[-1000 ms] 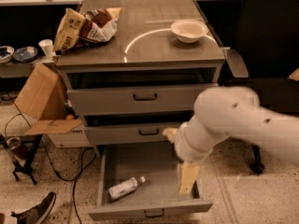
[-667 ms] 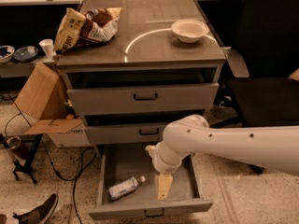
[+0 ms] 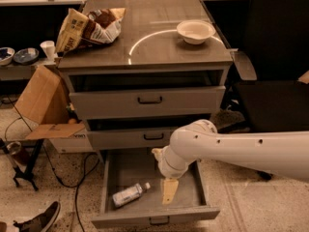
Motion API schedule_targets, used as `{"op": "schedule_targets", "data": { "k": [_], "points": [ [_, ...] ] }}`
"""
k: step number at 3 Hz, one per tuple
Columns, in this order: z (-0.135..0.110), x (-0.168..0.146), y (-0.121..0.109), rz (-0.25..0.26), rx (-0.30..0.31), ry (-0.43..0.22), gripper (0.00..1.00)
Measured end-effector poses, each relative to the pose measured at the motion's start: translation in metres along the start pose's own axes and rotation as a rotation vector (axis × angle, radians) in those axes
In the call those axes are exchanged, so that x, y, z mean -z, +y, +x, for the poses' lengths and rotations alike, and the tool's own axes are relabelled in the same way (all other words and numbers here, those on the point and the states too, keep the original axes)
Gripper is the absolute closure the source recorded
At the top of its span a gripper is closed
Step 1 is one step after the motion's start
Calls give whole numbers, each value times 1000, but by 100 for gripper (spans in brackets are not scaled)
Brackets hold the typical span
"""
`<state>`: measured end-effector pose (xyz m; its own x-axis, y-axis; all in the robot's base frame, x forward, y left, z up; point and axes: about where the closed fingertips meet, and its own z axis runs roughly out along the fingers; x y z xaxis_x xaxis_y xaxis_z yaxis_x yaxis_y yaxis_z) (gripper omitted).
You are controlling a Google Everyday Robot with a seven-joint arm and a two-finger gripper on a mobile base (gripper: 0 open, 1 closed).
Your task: Pick blue plastic bottle from bottom drawer and place on counter
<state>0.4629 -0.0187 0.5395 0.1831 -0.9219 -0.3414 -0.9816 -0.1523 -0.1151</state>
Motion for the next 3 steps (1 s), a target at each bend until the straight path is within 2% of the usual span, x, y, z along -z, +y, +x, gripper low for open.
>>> {"op": "schedule_targets", "data": {
  "k": [1,2,3],
  "points": [
    [-4,-41,-42,39,49,-28,0],
    [-15,-107,-91,34,148,-63,0],
    [-14,-175,-114,-42,209,-106,0]
  ]
}}
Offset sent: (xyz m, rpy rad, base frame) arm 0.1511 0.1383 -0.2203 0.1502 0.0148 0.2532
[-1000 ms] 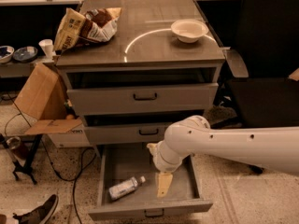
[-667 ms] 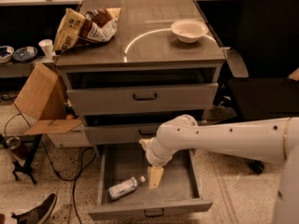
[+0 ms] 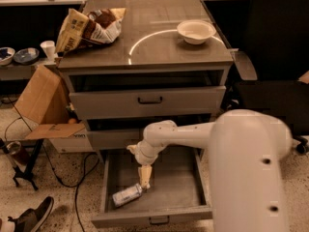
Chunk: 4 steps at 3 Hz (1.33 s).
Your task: Pick blue plastic bottle from bottom drawer and place on counter
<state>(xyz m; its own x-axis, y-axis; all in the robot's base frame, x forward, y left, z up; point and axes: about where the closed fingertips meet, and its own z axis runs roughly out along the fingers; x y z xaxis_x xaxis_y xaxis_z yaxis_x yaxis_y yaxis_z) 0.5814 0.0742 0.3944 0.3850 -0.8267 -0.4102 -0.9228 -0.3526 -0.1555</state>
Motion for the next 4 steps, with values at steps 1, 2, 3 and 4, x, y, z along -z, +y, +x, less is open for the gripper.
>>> {"op": "schedule_targets", "data": {
  "k": [1,2,3,4],
  "points": [
    [21,-68,-5,-79,5,-52,0],
    [41,-138,16,-154,-26,-110,0],
    [49,-194,43,-185,-69,-164,0],
    [52,-227,52,-163,-94,-180,0]
  ]
}}
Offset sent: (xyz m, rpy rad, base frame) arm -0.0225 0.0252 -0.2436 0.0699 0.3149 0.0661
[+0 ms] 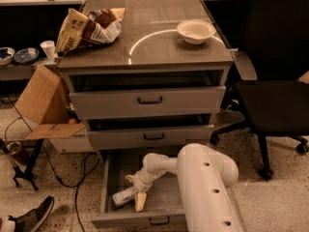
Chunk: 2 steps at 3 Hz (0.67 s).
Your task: Pick blue plastic bottle from bottom drawer and place on counter
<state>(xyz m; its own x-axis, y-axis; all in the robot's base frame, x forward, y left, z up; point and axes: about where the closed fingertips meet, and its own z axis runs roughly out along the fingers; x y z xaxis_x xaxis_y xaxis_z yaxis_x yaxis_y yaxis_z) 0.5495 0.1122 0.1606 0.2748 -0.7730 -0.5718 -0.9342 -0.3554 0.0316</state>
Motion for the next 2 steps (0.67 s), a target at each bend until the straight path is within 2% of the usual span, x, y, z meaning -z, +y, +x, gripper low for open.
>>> {"op": "schedule_targets", "data": {
  "k": [1,2],
  "points": [
    [3,0,-8,89,-27,-7,0],
    [4,20,-18,180,-39,-10,0]
  ]
}}
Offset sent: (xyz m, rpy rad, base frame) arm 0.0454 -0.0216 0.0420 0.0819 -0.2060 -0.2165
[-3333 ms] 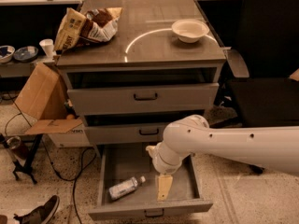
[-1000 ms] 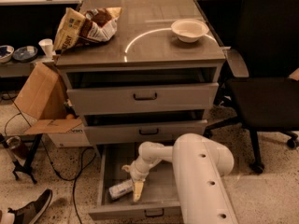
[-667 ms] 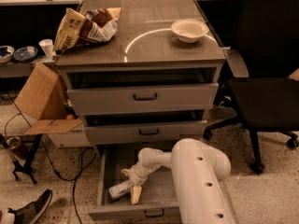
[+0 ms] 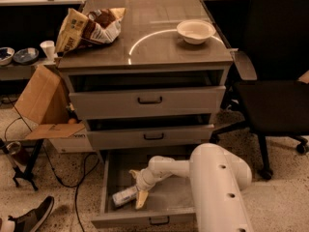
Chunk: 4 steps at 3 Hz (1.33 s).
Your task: Pick blue plastic bottle from bottom drawer and place on counter
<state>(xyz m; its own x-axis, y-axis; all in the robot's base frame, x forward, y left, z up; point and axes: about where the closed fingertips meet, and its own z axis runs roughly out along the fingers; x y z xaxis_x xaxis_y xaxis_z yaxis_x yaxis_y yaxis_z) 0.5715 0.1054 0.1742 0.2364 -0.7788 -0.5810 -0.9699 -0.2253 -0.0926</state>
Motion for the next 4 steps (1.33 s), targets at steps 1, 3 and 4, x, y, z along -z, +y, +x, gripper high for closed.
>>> {"op": "schedule_targets", "data": {
  "k": [1,3,4],
  "points": [
    [0,19,-10,53,0,-1,0],
    [1,6,-14,34,4,-5,0],
    [4,-14,-16,3,-4,-21,0]
  ]
}}
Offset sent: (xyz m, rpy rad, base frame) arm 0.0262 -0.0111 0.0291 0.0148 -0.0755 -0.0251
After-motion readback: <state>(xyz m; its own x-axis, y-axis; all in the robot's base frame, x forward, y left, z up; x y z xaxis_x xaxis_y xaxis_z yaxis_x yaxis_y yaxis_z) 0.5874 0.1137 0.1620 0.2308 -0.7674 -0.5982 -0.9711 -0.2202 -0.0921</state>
